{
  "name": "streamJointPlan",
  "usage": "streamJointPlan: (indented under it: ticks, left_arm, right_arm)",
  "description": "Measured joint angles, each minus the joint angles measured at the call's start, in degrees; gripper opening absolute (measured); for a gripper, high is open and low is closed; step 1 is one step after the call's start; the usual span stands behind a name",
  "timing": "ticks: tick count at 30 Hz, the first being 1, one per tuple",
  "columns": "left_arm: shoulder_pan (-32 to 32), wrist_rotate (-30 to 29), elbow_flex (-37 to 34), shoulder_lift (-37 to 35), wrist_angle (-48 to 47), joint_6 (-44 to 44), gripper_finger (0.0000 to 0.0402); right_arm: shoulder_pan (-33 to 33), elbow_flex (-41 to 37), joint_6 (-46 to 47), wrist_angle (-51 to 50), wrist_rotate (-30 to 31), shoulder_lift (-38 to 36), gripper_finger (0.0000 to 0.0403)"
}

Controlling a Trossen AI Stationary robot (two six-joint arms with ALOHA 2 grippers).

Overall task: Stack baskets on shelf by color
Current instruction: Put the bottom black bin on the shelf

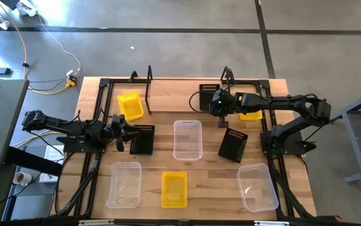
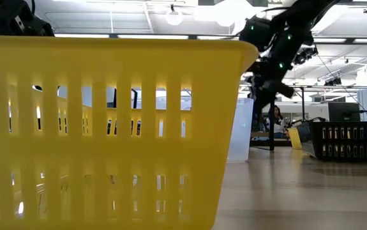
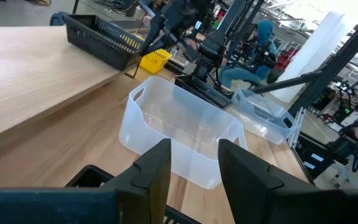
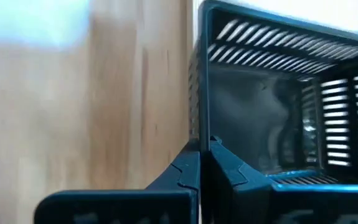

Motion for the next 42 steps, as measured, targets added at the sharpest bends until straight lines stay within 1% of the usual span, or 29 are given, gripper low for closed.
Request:
streamJointPlan:
  ticks: [10, 35, 42]
  left_arm:
    - [0.0, 0.0, 0.0, 0.0, 0.0, 0.0, 0.0125]
    - [0.0, 0.0, 0.0, 0.0, 0.0, -0.1, 0.0125]
    - [0.0, 0.0, 0.0, 0.0, 0.0, -0.1, 0.0125]
  right_arm:
    - [0.0, 0.0, -0.5, 1.3, 4.6, 0.8, 0.0000]
    - [0.0, 0.2, -0.3, 1.3, 4.8, 0.6, 0.0001]
    - [0.6, 0.2, 0.7, 1.0, 3.0, 0.6, 0.0000]
